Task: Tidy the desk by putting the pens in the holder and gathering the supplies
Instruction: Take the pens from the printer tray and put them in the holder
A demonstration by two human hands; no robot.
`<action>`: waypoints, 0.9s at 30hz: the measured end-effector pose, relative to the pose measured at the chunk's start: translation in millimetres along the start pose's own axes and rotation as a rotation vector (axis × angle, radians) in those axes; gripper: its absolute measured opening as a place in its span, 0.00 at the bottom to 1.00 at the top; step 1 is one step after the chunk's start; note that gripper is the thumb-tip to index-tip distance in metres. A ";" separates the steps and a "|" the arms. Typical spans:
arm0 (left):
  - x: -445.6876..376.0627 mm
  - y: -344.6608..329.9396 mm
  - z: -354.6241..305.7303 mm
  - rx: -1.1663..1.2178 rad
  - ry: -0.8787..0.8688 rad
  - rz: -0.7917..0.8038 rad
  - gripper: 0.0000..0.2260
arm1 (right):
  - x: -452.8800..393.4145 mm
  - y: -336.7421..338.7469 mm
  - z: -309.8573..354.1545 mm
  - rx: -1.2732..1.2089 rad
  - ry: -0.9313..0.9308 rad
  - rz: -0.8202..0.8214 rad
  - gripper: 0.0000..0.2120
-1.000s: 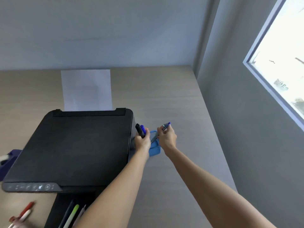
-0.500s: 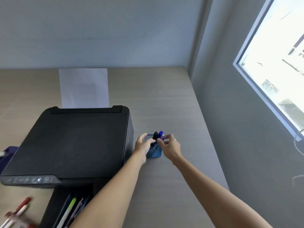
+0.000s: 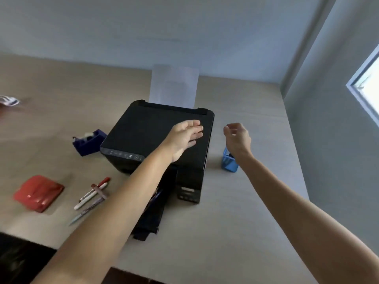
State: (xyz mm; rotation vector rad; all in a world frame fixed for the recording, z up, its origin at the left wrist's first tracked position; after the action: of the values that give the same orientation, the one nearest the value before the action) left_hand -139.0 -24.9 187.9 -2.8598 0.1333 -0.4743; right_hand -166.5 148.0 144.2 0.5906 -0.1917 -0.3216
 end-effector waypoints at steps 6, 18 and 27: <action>55.7 120.9 15.7 -0.117 0.093 -0.035 0.07 | 82.0 -62.2 30.2 -0.044 0.135 0.163 0.07; 37.8 251.8 145.0 -0.960 0.226 -0.127 0.11 | 199.5 -201.1 -14.9 0.269 -0.070 0.411 0.08; 26.0 254.3 163.9 -1.431 0.120 0.023 0.11 | 201.6 -238.7 -28.9 0.434 -0.321 0.303 0.14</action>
State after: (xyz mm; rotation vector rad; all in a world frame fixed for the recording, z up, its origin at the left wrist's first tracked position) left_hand -73.4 -238.4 -18.0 -4.1668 0.8139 -0.7496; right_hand -28.4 -94.6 1.0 0.9237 -0.6649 -0.0754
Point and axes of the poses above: each hand's wrist, its own x-axis away from the middle knuckle, its own y-axis out of the back of the hand, z = x × y, the point moved 1 cm from there along -x, towards the middle knuckle, and after that the axes turned 10 degrees about x, right-handed, at the moved point
